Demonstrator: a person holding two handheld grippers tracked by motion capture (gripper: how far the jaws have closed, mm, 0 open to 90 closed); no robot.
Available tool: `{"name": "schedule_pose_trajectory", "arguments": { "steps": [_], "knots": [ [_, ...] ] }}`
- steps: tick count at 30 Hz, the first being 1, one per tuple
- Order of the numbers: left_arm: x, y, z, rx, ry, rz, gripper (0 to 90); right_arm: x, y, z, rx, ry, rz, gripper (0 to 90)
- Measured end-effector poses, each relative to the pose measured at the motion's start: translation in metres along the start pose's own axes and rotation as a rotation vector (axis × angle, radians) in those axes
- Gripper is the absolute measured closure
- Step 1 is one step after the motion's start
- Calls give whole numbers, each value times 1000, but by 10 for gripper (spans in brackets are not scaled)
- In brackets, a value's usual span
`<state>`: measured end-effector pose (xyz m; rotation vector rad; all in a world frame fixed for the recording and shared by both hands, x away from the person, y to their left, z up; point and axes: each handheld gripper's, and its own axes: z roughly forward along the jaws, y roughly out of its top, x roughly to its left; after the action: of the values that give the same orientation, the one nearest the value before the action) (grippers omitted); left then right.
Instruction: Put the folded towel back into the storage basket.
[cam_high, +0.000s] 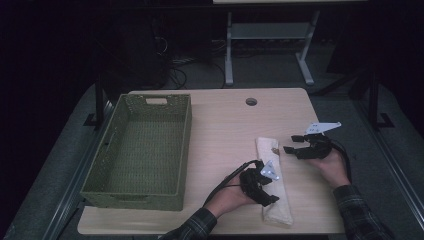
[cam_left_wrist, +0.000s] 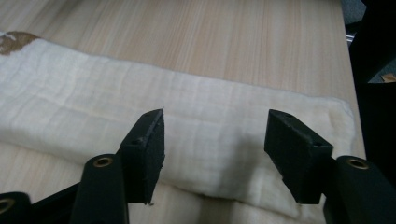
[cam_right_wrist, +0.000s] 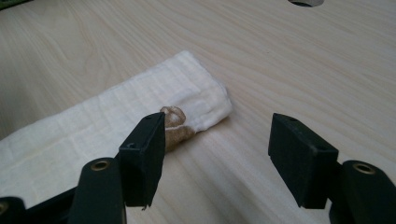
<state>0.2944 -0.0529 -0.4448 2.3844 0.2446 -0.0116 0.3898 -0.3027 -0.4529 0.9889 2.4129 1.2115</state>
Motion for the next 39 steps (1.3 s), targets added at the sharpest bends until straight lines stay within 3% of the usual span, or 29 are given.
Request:
{"name": "schedule_pose_trajectory", "arguments": {
  "steps": [3,6,9,12,18,23,26,28,30,39],
  "knots": [
    [3,3,5,23,-2,25,329,0,-1,1,9,1,-2,362],
    [4,4,12,41,-30,54,315,0,-1,1,11,2,-4,362],
    [4,3,17,58,-38,62,286,0,-1,1,11,-1,-4,362],
    [4,1,22,90,-30,80,269,-1,-1,1,9,-5,-8,362],
    [1,1,23,89,-11,104,276,0,-1,1,7,0,-6,362],
    [1,1,20,81,-12,94,510,0,-1,0,7,9,-10,358],
    [2,1,19,77,-5,68,695,1,-1,-1,-3,23,-19,354],
    [3,0,18,77,0,51,771,1,0,-1,-6,42,-25,345],
    [3,0,18,73,-6,26,799,2,0,-2,-14,74,-24,336],
    [-1,-5,8,63,-45,-39,803,12,21,3,19,231,-142,340]
  ]
}}
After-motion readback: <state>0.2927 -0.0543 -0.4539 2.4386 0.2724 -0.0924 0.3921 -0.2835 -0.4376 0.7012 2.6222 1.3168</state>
